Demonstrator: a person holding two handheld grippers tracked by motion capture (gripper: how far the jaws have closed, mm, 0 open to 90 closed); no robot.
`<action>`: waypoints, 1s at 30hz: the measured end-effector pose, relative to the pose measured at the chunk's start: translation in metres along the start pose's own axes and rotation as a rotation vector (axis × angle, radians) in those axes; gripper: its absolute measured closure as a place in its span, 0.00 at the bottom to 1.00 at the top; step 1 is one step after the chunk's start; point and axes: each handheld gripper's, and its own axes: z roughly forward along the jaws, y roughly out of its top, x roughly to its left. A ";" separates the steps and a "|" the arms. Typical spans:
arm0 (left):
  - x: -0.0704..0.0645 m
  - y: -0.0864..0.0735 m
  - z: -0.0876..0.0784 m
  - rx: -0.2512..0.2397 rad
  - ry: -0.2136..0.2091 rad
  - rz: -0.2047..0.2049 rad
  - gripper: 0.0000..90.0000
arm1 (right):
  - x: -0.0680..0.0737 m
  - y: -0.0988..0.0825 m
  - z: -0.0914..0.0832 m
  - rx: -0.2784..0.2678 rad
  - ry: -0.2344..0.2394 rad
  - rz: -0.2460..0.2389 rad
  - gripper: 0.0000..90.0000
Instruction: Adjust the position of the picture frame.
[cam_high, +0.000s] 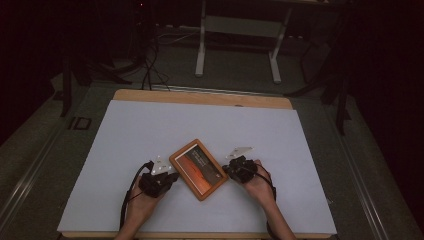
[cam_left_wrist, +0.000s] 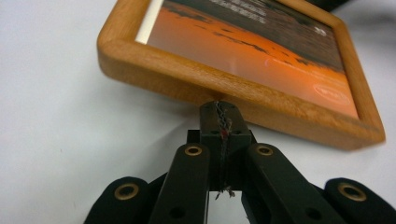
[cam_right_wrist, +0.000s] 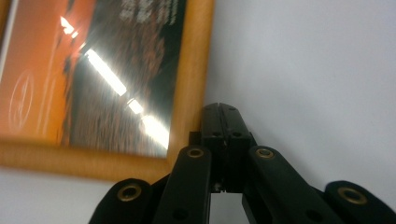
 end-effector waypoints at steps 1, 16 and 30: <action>0.001 0.001 0.002 0.000 0.000 -0.003 1.00 | 0.002 -0.003 -0.003 -0.003 -0.002 0.004 1.00; 0.015 0.014 0.020 -0.019 0.012 -0.060 1.00 | 0.005 -0.020 -0.014 -0.044 0.013 0.032 1.00; 0.022 0.027 0.028 0.036 0.029 0.008 1.00 | 0.027 -0.025 -0.024 -0.077 0.127 -0.008 1.00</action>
